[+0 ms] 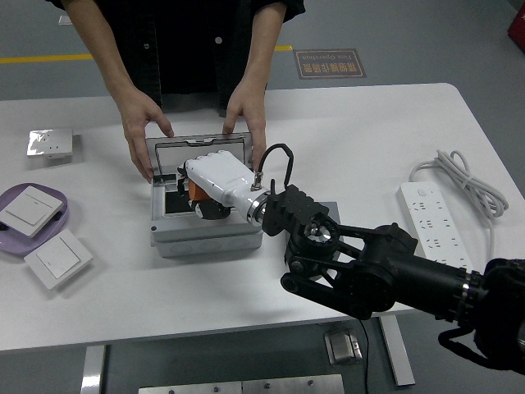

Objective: Pick up the cylinder from the cube,place it in the box,flap close box

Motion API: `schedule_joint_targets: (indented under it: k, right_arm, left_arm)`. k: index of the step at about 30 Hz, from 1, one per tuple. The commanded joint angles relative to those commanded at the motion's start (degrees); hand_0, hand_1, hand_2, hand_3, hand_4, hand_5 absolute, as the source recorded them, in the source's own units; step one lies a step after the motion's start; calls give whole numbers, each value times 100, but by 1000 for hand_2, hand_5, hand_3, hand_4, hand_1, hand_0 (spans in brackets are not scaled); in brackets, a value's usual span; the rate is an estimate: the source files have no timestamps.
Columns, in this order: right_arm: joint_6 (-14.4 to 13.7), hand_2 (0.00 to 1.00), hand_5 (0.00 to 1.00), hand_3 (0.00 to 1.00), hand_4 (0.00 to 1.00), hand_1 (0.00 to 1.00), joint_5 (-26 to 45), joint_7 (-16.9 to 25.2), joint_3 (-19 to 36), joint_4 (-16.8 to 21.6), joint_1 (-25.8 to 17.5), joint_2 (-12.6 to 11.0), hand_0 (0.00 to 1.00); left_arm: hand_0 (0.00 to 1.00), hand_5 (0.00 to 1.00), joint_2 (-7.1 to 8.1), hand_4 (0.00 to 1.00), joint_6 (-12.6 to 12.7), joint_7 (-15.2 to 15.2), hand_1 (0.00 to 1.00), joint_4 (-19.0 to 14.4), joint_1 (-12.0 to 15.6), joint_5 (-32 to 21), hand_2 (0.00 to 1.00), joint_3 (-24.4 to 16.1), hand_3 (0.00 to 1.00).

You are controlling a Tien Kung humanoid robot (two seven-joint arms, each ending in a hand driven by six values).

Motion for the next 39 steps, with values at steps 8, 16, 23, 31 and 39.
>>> schedule_joint_targets:
  k: [8, 16, 23, 31, 39]
  right_arm:
    - [-45, 737, 290, 792, 771, 766, 19, 36, -32, -122, -5, -4, 914]
    - [-172, 740, 295, 795, 828, 767, 245, 187, -35, -166, -37, -46, 917]
    - [-583, 736, 308, 792, 857, 762, 1349, 608, 96, 417, -187, -451, 910]
    - [-804, 670, 346, 718, 820, 690, 3086, 954, 509, 1494, -28, -1175, 811]
    - [-666, 639, 346, 667, 766, 628, 4525, 1118, 443, 1178, 530, -1298, 669]
  left_arm:
    - [614, 280, -10, 745, -1, 0, 628, -3, -16, 25, 626, -20, 667]
    - [614, 278, -14, 744, 1, 1, 629, -7, -24, 67, 626, -56, 667]
    - [614, 276, -44, 743, 2, 2, 629, -19, -7, 163, 625, -161, 666]
    - [614, 267, -52, 739, -1, 1, 629, -17, -10, 169, 626, -173, 665]
    - [614, 265, -10, 739, 1, 0, 629, -16, -52, 159, 624, -140, 664]
